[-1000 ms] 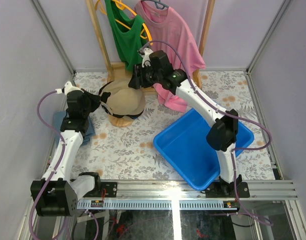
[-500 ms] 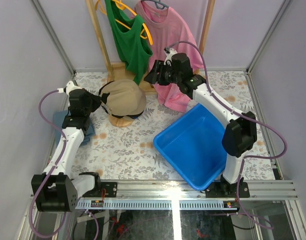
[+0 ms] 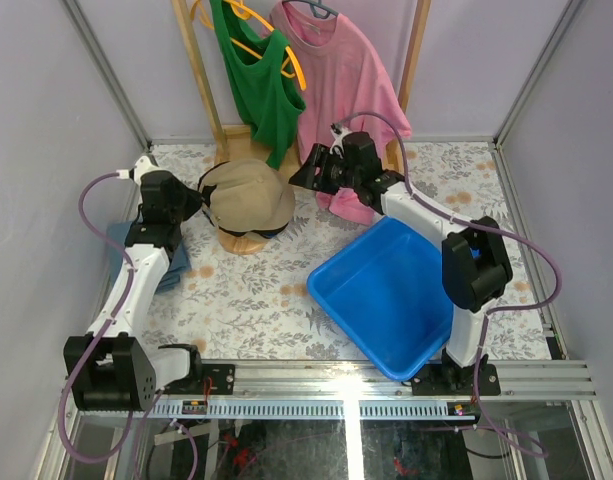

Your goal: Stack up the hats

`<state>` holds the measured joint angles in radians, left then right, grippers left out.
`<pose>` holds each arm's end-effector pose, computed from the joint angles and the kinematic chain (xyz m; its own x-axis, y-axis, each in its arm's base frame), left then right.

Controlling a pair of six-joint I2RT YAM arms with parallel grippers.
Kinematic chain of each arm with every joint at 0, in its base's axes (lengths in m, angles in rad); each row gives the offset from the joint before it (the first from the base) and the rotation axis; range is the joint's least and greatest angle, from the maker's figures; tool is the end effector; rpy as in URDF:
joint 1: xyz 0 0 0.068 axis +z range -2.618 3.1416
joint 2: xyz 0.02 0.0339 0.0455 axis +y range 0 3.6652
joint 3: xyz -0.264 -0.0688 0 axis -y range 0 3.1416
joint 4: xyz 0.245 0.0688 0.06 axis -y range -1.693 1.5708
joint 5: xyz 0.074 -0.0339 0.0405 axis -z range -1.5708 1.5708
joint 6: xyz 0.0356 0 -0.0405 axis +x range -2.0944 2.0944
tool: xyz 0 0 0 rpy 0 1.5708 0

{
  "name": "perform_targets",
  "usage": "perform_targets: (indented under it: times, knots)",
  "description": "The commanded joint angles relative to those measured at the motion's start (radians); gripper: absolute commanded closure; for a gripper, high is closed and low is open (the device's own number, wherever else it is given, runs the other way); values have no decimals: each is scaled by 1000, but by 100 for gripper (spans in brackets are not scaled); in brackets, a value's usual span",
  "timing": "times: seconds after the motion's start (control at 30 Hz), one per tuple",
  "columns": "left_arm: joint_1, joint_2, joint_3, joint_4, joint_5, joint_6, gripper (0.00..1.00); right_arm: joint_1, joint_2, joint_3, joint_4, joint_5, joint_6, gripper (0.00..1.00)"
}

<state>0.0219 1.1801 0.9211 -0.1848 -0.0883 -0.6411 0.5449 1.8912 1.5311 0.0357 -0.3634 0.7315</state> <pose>0.2704 0.0091 0.3059 -0.2834 -0.6021 -0.7464 -0.3380 0.7911 -0.5098 0.3828 0.2468 0.2997 -0.7189 0.2943 -0.6297 -0.3929 0.5752 0.7175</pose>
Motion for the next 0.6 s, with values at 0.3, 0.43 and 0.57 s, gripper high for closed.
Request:
perform_targets:
  times: [0.3,0.43,0.57]
  knots:
    - [8,68,62,-99,-75,67,100,-47,90,-159,326,-108,158,35]
    - [10,75,64,-103,-69,67,100,-54,124,-175,380,-123,177,34]
    - [9,90,71,-112,-64,68,100,-68,147,-194,455,-141,213,33]
